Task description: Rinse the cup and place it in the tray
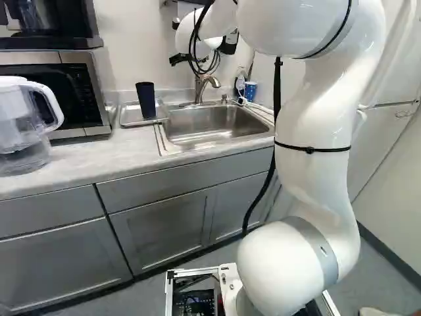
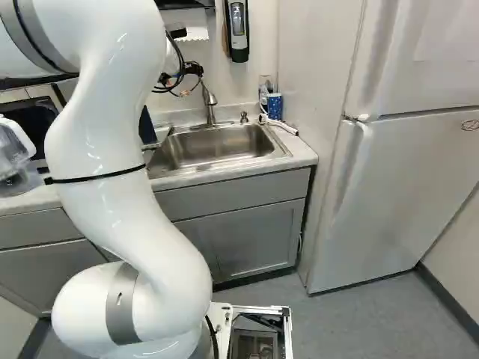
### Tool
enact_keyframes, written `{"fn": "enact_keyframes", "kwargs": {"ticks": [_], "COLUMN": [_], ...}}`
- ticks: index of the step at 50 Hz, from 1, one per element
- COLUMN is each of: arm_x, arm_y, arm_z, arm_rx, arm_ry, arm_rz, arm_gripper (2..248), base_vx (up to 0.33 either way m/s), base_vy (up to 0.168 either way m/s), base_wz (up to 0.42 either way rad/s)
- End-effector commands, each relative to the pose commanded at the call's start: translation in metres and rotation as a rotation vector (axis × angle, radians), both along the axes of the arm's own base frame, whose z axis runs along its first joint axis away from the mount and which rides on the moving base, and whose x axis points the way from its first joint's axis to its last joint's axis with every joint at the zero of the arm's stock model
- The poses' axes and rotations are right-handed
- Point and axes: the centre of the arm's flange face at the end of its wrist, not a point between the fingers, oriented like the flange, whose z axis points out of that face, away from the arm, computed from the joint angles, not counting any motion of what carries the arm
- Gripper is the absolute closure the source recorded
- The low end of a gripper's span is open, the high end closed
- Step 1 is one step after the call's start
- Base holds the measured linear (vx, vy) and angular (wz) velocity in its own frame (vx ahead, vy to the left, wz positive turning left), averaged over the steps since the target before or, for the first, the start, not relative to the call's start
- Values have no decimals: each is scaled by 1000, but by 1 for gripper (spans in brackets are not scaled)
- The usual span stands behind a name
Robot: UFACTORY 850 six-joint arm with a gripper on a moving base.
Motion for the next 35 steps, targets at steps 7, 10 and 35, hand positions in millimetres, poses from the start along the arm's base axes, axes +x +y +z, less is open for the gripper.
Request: {"fn": "enact_keyframes", "kwargs": {"ticks": [7, 10, 35], "arm_x": [0, 0, -2], "arm_y": [0, 0, -1], "arm_z": [-1, -1, -5], "arm_rx": [-3, -4, -14], "arm_ry": [11, 15, 54], "arm_rz": [-1, -1, -3], "arm_gripper": [3, 3, 3], "base_vx": [0, 0, 0], "base_vy": [0, 0, 0], "base_wz": [0, 0, 0]}}
